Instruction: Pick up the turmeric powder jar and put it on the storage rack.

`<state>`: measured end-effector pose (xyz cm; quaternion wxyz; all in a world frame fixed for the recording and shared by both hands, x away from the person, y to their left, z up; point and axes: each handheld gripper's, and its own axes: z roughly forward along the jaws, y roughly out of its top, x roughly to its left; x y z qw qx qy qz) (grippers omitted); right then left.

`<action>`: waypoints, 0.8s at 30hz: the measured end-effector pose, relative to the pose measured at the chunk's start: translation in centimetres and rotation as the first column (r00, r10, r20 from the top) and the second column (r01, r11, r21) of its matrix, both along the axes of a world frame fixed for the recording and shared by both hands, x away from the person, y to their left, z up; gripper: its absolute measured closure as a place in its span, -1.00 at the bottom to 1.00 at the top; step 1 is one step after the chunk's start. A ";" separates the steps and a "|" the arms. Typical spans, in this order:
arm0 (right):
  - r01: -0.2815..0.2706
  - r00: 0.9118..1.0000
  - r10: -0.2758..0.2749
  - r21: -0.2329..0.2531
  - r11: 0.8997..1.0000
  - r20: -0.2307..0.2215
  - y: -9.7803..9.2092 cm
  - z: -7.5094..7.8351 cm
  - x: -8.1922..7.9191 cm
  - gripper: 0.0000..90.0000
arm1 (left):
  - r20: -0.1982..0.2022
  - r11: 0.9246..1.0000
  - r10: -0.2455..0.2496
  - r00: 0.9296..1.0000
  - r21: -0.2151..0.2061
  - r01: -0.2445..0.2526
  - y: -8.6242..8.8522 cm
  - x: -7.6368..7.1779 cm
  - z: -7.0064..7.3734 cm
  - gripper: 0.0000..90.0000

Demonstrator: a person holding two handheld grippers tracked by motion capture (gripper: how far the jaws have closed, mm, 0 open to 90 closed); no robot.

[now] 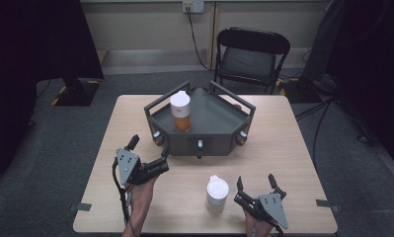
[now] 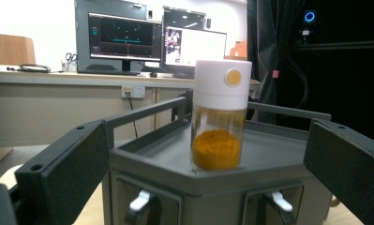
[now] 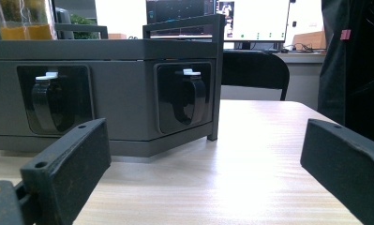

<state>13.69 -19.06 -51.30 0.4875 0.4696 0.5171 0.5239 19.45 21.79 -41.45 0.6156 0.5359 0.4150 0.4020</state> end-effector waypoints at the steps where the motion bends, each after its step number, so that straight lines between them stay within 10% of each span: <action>1: 0.000 1.000 0.000 0.000 1.000 0.000 0.0 0.0 0.0 -0.99 | 0.000 1.000 0.002 1.000 0.002 -0.002 0.0 -0.2 -0.1 -1.00; 24: 0.003 1.000 -0.003 -0.001 1.000 0.000 0.0 0.0 0.0 -0.99 | -0.009 0.995 0.096 0.995 0.004 -0.096 -0.1 -3.9 -5.4 -1.00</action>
